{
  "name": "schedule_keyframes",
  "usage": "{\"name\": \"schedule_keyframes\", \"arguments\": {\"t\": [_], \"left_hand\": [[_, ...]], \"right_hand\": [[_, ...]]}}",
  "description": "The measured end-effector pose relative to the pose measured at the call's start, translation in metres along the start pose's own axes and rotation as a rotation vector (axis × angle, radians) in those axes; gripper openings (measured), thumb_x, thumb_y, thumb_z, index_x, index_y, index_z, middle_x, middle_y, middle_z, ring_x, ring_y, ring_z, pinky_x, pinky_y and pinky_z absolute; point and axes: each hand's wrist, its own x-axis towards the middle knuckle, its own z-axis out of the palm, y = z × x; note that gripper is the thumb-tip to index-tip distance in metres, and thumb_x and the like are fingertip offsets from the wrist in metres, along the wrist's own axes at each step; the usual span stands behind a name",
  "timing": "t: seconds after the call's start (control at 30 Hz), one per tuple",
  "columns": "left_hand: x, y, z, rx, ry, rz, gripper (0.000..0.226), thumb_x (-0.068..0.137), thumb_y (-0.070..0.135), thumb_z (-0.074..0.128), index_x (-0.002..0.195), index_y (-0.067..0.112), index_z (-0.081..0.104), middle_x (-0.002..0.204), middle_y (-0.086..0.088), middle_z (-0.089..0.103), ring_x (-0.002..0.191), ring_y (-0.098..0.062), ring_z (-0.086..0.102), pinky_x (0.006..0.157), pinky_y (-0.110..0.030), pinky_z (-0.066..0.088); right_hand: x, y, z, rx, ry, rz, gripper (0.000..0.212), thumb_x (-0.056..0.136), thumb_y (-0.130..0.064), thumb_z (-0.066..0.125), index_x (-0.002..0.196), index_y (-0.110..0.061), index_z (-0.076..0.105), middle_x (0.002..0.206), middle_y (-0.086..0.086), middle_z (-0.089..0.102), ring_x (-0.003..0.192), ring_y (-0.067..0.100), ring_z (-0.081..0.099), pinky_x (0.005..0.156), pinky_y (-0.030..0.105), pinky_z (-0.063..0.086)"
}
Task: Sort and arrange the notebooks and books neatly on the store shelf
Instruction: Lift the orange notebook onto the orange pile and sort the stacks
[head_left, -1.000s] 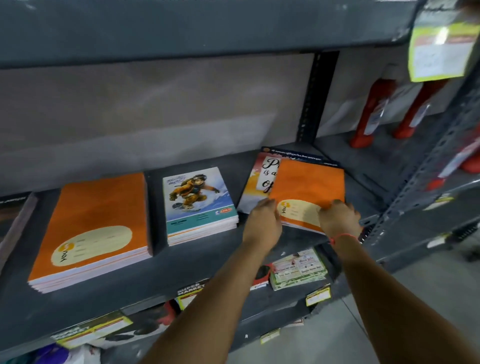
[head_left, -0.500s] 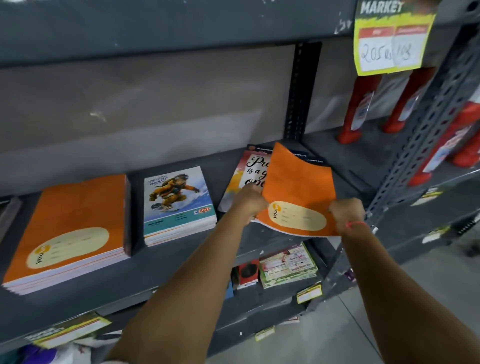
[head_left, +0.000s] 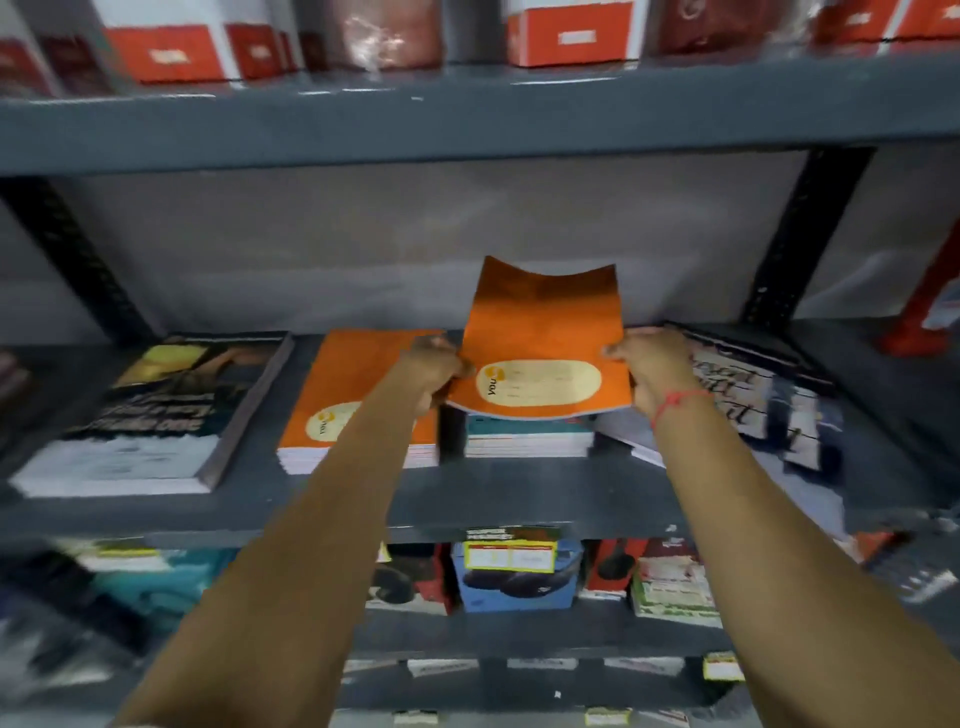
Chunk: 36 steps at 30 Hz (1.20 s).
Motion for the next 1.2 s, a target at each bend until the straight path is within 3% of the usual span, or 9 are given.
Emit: {"name": "schedule_keyframes", "arguments": {"t": [0.1,0.27,0.33,0.43,0.5,0.67,0.83,0.93,1.2], "left_hand": [[-0.002,-0.018,-0.067,-0.028,0.075,-0.023,0.020,0.082,-0.009,0.059,0.078,0.011,0.056,0.095,-0.015,0.062,0.090,-0.024,0.057,0.083,-0.036,0.047],[0.009,-0.059,-0.142,0.013,0.200,-0.104,0.010,0.081,-0.004,0.064,0.084,0.004,0.058,0.121,-0.025,0.062,0.079,-0.027,0.061,0.079,-0.042,0.052],[0.017,-0.074,-0.157,0.033,0.240,-0.141,0.025,0.079,-0.002,0.067,0.102,-0.002,0.059,0.121,-0.025,0.062,0.095,-0.031,0.062,0.089,-0.044,0.051],[0.024,-0.089,-0.167,0.003,0.249,-0.133,0.019,0.077,-0.005,0.068,0.094,-0.003,0.060,0.113,-0.026,0.063,0.091,-0.026,0.058,0.082,-0.038,0.049],[0.031,-0.097,-0.169,0.023,0.227,-0.136,0.023,0.077,-0.005,0.067,0.067,0.008,0.051,0.093,-0.020,0.062,0.077,-0.023,0.055,0.076,-0.031,0.044],[0.042,-0.107,-0.174,0.249,0.228,-0.080,0.034,0.083,0.010,0.062,0.054,0.012,0.044,0.059,-0.006,0.049,0.061,-0.020,0.049,0.073,-0.036,0.044],[0.044,-0.108,-0.179,0.585,0.245,-0.047,0.027,0.088,0.019,0.054,0.062,0.013,0.051,0.063,-0.003,0.050,0.067,-0.018,0.052,0.076,-0.035,0.045],[0.043,-0.096,-0.174,0.682,0.327,0.019,0.017,0.090,0.021,0.050,0.081,0.010,0.058,0.066,-0.004,0.052,0.075,-0.022,0.056,0.071,-0.035,0.045],[0.043,-0.037,-0.074,0.479,0.137,0.259,0.015,0.085,0.018,0.057,0.078,0.008,0.067,0.094,-0.014,0.069,0.091,-0.027,0.061,0.078,-0.026,0.042]], "right_hand": [[-0.009,0.010,0.073,-0.010,-0.080,-0.020,0.021,0.071,0.009,0.065,0.091,0.003,0.068,0.098,0.018,0.066,0.086,0.024,0.062,0.082,0.039,0.051],[-0.026,0.030,0.159,-0.280,-0.161,-0.046,0.012,0.075,-0.003,0.069,0.087,-0.002,0.069,0.098,0.019,0.067,0.088,0.025,0.063,0.079,0.035,0.054],[-0.032,0.034,0.184,-0.395,-0.167,-0.063,0.006,0.079,-0.005,0.067,0.084,-0.003,0.068,0.096,0.018,0.066,0.089,0.025,0.063,0.071,0.032,0.053],[-0.032,0.051,0.199,-0.475,-0.116,-0.053,0.023,0.079,-0.004,0.066,0.100,0.004,0.069,0.108,0.021,0.069,0.100,0.031,0.066,0.088,0.039,0.054],[-0.032,0.058,0.204,-0.462,-0.080,-0.049,0.022,0.079,-0.002,0.065,0.100,0.006,0.068,0.110,0.022,0.069,0.094,0.028,0.066,0.088,0.038,0.054],[-0.040,0.065,0.201,-0.639,-0.034,-0.158,0.023,0.087,-0.008,0.057,0.104,0.004,0.067,0.110,0.021,0.068,0.102,0.033,0.062,0.079,0.032,0.047],[-0.046,0.072,0.202,-0.852,0.004,-0.316,0.029,0.089,-0.020,0.056,0.111,-0.003,0.063,0.116,0.017,0.065,0.109,0.032,0.058,0.090,0.035,0.047],[-0.046,0.065,0.194,-0.803,0.100,-0.392,0.027,0.091,-0.020,0.052,0.108,-0.004,0.063,0.110,0.017,0.066,0.104,0.034,0.061,0.074,0.029,0.044],[-0.026,0.050,0.096,-0.691,0.403,-0.411,0.033,0.087,-0.011,0.047,0.112,-0.009,0.068,0.114,0.022,0.068,0.103,0.039,0.061,0.082,0.038,0.051]]}}
